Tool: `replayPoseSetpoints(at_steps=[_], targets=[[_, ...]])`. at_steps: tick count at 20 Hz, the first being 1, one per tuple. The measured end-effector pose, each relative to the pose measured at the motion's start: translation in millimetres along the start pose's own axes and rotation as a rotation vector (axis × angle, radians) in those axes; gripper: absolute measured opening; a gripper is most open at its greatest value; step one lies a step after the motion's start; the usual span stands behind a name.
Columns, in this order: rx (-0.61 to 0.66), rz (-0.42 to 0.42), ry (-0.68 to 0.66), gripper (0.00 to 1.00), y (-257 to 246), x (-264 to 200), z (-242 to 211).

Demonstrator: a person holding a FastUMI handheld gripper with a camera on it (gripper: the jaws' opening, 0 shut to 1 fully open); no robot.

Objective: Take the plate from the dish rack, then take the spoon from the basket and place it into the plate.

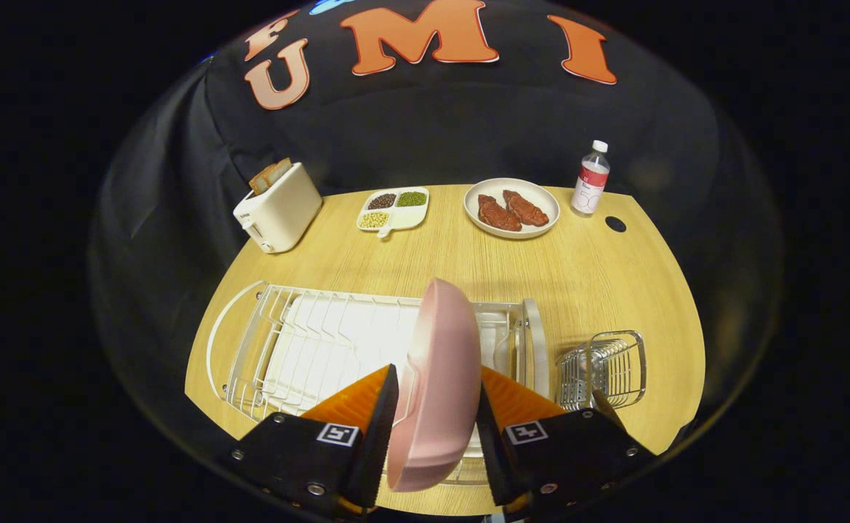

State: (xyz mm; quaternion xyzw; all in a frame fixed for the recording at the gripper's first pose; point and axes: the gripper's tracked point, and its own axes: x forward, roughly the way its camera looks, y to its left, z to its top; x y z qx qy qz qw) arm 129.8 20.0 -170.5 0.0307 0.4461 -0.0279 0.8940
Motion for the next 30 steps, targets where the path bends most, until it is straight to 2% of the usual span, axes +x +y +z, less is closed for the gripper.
replayPoseSetpoints(at_steps=[5,7,10,12,17,20,22,25,30], targets=[[-0.093,-0.069,0.052,0.52,1.8,8.0,-9.9],[-0.093,-0.096,0.056,0.49,0.9,7.8,-9.1],[-0.087,-0.093,0.065,0.46,1.8,4.8,-8.7],[-0.072,-0.107,0.054,0.45,-1.9,0.4,-3.4],[-0.092,-0.195,-0.023,0.37,-17.5,-14.7,25.2],[-0.111,-0.214,-0.069,0.32,-19.4,-26.6,35.7],[-0.095,-0.167,-0.069,0.28,-8.7,-36.9,31.9],[-0.1,-0.155,-0.121,0.28,-11.7,-54.7,33.6],[-0.07,-0.065,-0.17,0.28,-5.6,-88.3,16.3]])
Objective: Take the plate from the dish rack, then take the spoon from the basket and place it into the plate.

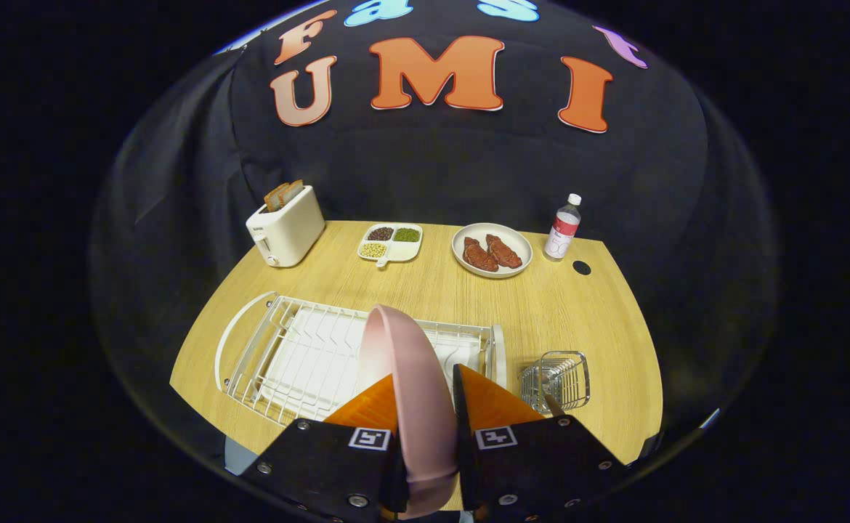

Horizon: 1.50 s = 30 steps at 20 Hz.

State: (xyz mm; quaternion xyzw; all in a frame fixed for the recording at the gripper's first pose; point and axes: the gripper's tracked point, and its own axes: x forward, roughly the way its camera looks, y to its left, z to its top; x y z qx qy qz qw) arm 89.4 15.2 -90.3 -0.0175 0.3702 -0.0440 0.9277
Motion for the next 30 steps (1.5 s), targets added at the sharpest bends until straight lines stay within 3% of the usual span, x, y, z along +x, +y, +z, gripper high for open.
replayPoseSetpoints(at_steps=[11,30], targets=[[-0.034,0.119,-0.006,0.28,0.9,-45.1,-73.5],[0.15,0.284,0.163,0.29,7.8,-15.2,-209.9]])
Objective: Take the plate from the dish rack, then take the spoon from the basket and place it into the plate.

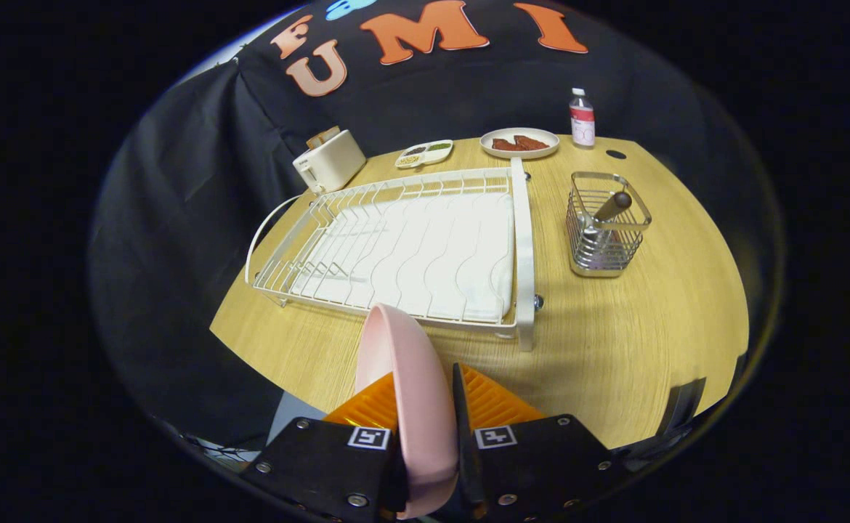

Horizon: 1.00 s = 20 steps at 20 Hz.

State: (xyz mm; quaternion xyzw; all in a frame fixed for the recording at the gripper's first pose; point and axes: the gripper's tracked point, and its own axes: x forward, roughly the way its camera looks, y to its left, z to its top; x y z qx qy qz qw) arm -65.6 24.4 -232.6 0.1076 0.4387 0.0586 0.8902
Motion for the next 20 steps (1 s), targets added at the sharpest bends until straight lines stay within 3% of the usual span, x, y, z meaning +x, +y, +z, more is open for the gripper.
replayPoseSetpoints(at_steps=[7,14,20], targets=[[0.095,0.041,0.038,0.3,-18.3,15.1,-24.2],[0.192,0.046,0.035,0.45,-38.6,37.2,-31.7],[0.166,0.001,-0.026,0.45,-49.9,52.2,-18.7]])
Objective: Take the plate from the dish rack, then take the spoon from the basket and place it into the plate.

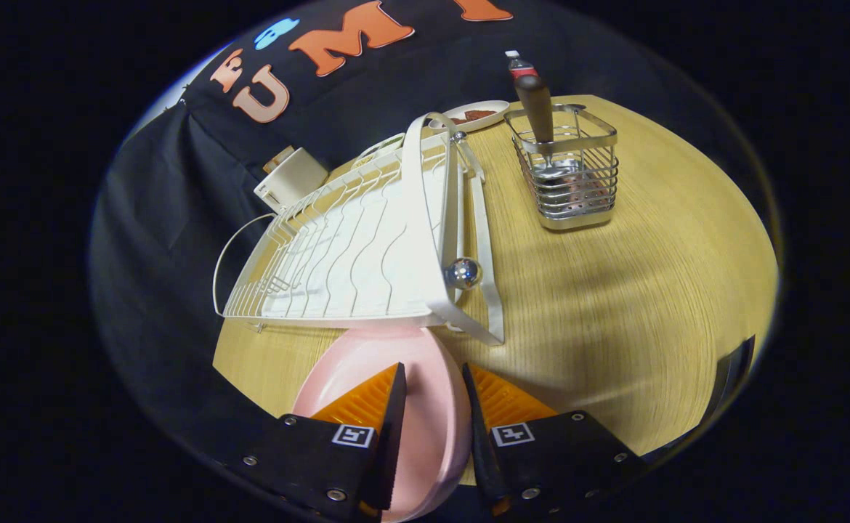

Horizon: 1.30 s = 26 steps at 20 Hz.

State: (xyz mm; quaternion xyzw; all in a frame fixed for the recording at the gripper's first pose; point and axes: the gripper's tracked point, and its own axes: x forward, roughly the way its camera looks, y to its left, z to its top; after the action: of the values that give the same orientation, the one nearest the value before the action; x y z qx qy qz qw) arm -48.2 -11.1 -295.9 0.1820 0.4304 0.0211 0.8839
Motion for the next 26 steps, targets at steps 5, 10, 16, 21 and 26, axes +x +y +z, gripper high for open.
replayPoseSetpoints(at_steps=[5,10,16,21,26], targets=[[-0.098,-0.14,-0.032,0.45,-26.0,0.1,5.5],[-0.071,-0.118,-0.039,0.43,-23.0,-3.0,8.0],[-0.097,-0.146,-0.131,0.49,-30.1,-23.9,30.4],[-0.167,-0.174,-0.236,0.63,-31.8,-46.9,54.8],[-0.188,-0.183,-0.357,0.7,-29.0,-68.7,85.1]])
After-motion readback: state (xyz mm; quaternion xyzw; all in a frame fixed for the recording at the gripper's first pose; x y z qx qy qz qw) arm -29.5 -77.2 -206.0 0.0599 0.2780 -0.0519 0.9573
